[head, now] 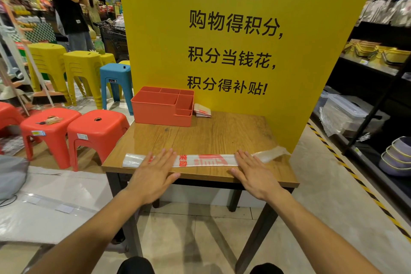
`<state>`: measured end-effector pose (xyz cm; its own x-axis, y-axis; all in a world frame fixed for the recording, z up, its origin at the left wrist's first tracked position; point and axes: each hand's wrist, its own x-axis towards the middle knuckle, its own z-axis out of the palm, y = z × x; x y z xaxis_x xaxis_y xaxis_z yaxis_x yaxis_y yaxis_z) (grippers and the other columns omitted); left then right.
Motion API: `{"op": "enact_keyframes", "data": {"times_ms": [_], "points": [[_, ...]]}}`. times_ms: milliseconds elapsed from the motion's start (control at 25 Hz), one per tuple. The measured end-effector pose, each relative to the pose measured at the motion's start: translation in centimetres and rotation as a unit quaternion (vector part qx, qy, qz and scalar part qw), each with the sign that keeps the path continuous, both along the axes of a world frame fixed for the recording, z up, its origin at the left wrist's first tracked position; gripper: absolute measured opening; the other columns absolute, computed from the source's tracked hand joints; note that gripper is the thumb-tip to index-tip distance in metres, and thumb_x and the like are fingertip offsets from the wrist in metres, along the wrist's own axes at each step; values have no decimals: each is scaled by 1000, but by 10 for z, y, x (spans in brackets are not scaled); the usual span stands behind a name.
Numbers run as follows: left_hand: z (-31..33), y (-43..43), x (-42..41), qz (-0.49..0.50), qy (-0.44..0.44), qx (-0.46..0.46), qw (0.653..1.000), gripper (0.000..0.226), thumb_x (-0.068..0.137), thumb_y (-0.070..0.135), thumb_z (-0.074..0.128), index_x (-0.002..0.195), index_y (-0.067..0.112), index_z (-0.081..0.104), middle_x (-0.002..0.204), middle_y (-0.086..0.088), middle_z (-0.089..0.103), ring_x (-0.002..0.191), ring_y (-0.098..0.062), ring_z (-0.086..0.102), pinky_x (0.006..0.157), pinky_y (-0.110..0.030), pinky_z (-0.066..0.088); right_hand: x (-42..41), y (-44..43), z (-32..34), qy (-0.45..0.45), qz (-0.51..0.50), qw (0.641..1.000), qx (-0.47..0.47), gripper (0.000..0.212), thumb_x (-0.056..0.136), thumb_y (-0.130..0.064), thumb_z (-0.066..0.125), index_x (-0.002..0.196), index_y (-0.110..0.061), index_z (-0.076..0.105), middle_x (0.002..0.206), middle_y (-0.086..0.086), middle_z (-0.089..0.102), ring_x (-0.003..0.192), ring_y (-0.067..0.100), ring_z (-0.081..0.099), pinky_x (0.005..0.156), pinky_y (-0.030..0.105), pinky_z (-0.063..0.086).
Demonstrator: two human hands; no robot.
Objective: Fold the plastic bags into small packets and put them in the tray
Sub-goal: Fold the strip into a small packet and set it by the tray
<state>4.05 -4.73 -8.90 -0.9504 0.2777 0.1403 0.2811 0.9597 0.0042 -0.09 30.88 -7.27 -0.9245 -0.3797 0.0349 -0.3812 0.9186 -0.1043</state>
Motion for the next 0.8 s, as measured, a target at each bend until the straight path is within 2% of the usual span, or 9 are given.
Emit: {"op": "enact_keyframes", "data": {"times_ms": [240, 400, 560, 640, 720, 800], "points": [[-1, -30, 6, 8, 5, 5, 1000, 84, 93, 67, -8, 166, 26, 2, 172, 8, 0, 159, -10, -6, 129, -36, -5, -4, 42, -2, 15, -66, 998, 3, 81, 100, -73, 7, 165, -26, 14, 173, -3, 10, 159, 15, 6, 129, 39, 5], [-4, -35, 2, -3, 3, 10, 1000, 84, 94, 69, -7, 166, 27, 5, 172, 9, 2, 158, -9, -3, 129, -36, -1, -7, 67, 4, 24, -70, 997, 17, 98, 88, -78, -12, 165, -26, 19, 171, -3, 18, 159, 15, 12, 128, 38, 6], [-2, -46, 3, -10, 10, 26, 1000, 91, 93, 75, -11, 165, 26, 15, 169, 8, 12, 157, -10, 7, 128, -37, 6, -13, 81, 8, 2, -84, 996, 38, 105, 80, -81, -15, 165, -27, 14, 172, -5, 14, 159, 15, 11, 130, 43, 5], [0, -51, 3, -1, 6, 21, 1000, 91, 92, 75, -7, 164, 26, 21, 167, 9, 15, 157, -11, 12, 127, -37, 9, -10, 88, 10, 20, -90, 996, 15, 106, 80, -85, -9, 162, -29, 27, 169, -5, 26, 156, 17, 23, 128, 42, 16], [4, -52, 2, 2, 18, 21, 1000, 93, 91, 77, -3, 161, 26, 32, 166, 7, 25, 155, -13, 23, 126, -40, 20, -4, 90, 14, 44, -82, 996, -7, 102, 81, -93, 6, 155, -32, 41, 161, -8, 40, 147, 19, 35, 123, 42, 28], [10, -54, 2, -7, 22, 10, 1000, 88, 94, 74, 3, 157, 26, 42, 163, 5, 36, 152, -16, 34, 122, -43, 32, 2, 90, 16, 49, -44, 998, 13, 99, 78, -98, 24, 150, -33, 47, 155, -10, 44, 142, 18, 38, 120, 42, 32]]}}
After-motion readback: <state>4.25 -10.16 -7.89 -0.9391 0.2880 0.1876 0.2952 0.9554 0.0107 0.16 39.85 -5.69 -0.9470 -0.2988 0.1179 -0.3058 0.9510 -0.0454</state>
